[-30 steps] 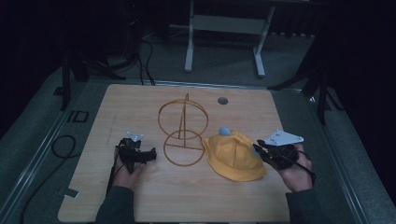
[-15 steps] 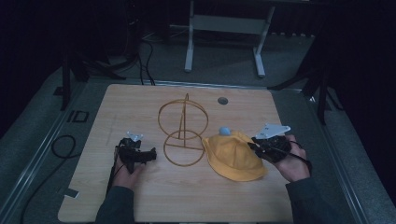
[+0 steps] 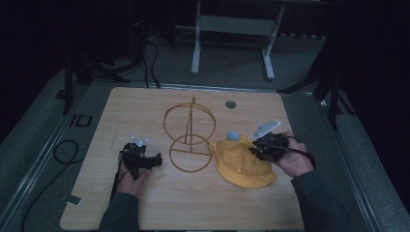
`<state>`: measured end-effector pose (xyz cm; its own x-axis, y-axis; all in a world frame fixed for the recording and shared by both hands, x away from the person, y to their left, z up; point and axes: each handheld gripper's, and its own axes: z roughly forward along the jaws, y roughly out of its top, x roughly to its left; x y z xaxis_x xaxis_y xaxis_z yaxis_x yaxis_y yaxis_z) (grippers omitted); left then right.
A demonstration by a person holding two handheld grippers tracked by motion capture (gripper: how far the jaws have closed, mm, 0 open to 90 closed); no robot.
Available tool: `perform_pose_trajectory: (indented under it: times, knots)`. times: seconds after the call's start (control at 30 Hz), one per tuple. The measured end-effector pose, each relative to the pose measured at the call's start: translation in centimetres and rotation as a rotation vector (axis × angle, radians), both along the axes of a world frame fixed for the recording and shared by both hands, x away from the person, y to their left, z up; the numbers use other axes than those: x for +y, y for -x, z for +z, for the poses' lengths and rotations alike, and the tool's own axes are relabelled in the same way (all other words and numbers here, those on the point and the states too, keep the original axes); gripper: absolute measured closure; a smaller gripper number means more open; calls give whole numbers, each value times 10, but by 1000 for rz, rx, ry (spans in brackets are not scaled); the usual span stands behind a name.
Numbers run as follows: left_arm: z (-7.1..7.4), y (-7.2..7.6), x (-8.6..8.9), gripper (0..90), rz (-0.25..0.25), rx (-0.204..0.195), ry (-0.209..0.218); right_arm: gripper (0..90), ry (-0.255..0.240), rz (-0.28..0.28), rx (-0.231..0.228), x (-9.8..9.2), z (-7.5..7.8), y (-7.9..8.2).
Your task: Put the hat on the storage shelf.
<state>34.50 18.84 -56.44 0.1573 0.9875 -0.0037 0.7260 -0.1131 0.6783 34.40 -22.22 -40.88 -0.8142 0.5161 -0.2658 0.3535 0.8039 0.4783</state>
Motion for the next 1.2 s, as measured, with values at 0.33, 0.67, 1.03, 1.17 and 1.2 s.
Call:
perform_pose_trajectory:
  times: [0.33, 0.67, 1.03, 1.17, 1.2]
  knots:
    - [0, 0, 0, 0, 0, 0, 0, 682, 80, 26, 78, 14, 2, -17]
    - [0, 0, 0, 0, 2, -2, 1, 601, 179, 22, 262, 30, -2, -47]
    - [0, 0, 0, 0, 1, -3, 1, 836, 269, 53, 334, 33, -4, -60]
    - [0, 0, 0, 0, 1, -3, 1, 837, 273, 68, 327, 30, 0, -60]
    - [0, 0, 0, 0, 2, -3, 1, 837, 273, 74, 318, 29, 1, -60]
